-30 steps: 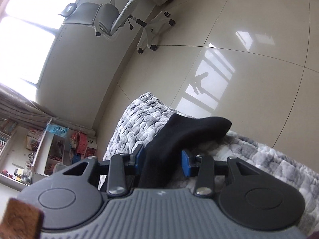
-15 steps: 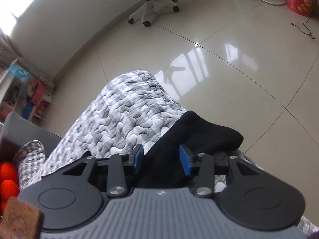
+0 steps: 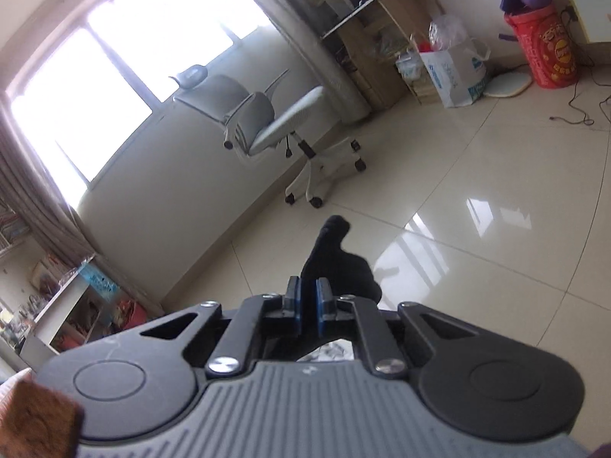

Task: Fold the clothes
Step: 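Lift the black sleeve with the right gripper and swing it over the sweatshirt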

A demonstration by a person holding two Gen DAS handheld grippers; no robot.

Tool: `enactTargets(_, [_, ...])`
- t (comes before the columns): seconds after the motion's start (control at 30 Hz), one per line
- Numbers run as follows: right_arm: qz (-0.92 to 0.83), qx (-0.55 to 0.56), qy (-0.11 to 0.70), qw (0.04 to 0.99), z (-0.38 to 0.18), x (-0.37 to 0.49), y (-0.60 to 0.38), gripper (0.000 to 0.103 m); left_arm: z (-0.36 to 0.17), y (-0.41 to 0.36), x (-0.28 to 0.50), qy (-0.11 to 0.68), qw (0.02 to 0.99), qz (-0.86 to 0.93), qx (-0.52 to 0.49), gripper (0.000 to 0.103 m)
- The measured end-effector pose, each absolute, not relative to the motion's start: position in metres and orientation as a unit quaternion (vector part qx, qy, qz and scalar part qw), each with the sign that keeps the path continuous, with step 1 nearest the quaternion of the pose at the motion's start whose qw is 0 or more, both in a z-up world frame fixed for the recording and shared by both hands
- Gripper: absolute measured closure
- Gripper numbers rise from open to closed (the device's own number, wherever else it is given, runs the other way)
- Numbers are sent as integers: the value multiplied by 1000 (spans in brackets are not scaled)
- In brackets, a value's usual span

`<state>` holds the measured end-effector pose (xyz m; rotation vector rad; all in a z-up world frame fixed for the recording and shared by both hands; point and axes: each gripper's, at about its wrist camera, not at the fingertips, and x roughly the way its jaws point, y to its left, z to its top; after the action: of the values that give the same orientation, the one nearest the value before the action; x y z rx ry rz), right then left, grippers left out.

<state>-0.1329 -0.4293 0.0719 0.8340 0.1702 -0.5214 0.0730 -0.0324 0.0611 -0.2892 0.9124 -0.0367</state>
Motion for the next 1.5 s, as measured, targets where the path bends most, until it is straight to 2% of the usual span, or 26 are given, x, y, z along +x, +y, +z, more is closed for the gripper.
enactTargets(0.13, [-248,408,28,878,80,-131,-453,94,60,-31,73,441,885,-17,-145,15])
enactTargets(0.33, [-268,397,3,878,83,-128,-474,94,58,-31,75,444,884,-19,-147,15])
enactTargets(0.47, [-280,435,-30,855,70,-151,-484,97,57,-27,77,446,881,-16,-157,15])
enactTargets(0.63, [-266,457,28,849,49,-150,-481,97,57,-23,77,448,878,-17,-165,15])
enactTargets(0.73, [-254,480,76,836,36,-144,-477,86,57,-20,75,447,879,-17,-165,15])
enactTargets(0.8, [-250,503,111,820,24,-141,-476,85,57,-17,74,448,879,-16,-166,15])
enactTargets(0.83, [-249,520,123,808,18,-140,-476,78,58,-15,74,447,878,-15,-169,15])
enactTargets(0.87, [-247,537,135,796,13,-139,-477,56,58,-13,74,447,878,-15,-171,15])
enactTargets(0.9, [-245,553,147,783,7,-138,-478,49,57,-13,75,447,878,-13,-171,15])
enactTargets(1.1, [-210,670,242,670,-29,-125,-483,46,57,-15,75,450,876,-18,-174,15])
enactTargets(1.27, [-225,735,239,593,-60,-114,-490,41,57,-18,75,450,877,-19,-167,15])
enactTargets(1.33, [-224,761,227,565,-67,-105,-493,41,56,-19,76,450,877,-18,-164,15])
enactTargets(1.4, [-225,753,214,580,-64,-94,-496,42,55,-20,77,451,878,-16,-161,15])
enactTargets(1.43, [-228,741,209,596,-60,-88,-496,54,55,-20,77,452,877,-16,-161,15])
enactTargets(1.47, [-233,725,204,616,-54,-84,-495,71,55,-20,77,452,877,-16,-161,15])
enactTargets(1.5, [-237,711,199,631,-50,-84,-494,77,55,-20,77,452,877,-16,-161,15])
